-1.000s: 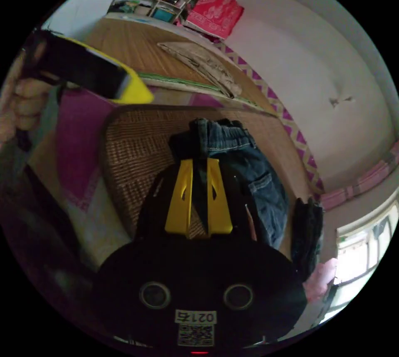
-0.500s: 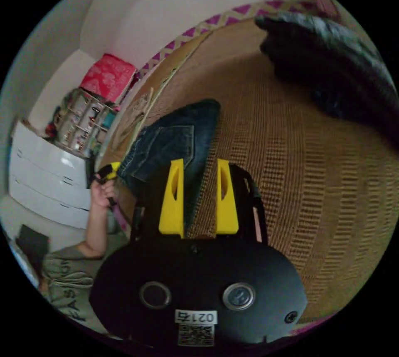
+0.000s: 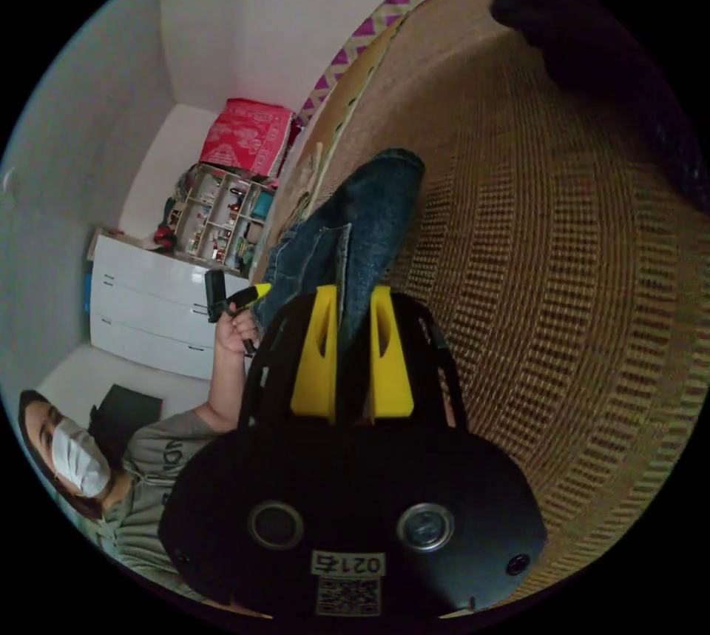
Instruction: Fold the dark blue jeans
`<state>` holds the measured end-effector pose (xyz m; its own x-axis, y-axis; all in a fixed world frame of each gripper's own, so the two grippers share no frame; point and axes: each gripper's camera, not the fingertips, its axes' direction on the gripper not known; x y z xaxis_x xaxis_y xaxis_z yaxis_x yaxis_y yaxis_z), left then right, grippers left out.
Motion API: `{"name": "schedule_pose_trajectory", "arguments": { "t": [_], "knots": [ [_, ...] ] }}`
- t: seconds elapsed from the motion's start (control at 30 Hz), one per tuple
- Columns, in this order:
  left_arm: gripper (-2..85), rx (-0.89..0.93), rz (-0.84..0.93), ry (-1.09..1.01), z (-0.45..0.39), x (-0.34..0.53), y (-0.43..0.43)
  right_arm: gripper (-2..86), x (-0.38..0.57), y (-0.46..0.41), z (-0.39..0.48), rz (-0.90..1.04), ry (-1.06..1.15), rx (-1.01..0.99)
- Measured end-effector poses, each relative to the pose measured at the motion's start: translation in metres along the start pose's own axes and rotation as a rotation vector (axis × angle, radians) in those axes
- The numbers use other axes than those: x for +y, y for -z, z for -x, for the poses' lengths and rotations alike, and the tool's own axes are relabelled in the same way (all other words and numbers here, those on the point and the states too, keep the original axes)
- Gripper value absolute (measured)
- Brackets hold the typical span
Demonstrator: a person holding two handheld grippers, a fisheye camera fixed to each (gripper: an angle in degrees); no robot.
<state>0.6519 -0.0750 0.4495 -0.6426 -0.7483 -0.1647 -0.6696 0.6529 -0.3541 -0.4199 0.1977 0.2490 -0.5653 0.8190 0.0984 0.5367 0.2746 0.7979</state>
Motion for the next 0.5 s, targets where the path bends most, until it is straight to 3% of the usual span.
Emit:
{"name": "schedule_pose_trajectory", "arguments": {
  "t": [0.23,0.4,0.5],
  "knots": [
    [5.6,0.113,-0.011,-0.25,-0.118,-0.131,-0.069,7.1,-0.028,0.176,0.028,-0.275,0.115,0.127],
    [5.9,0.169,-0.003,-0.248,-0.171,-0.223,-0.158,7.6,-0.069,0.282,0.017,-0.43,0.072,0.299],
    [6.5,0.095,0.005,-0.234,-0.178,-0.255,-0.212,9.0,-0.098,0.303,-0.006,-0.46,-0.011,0.483]
  ]
}}
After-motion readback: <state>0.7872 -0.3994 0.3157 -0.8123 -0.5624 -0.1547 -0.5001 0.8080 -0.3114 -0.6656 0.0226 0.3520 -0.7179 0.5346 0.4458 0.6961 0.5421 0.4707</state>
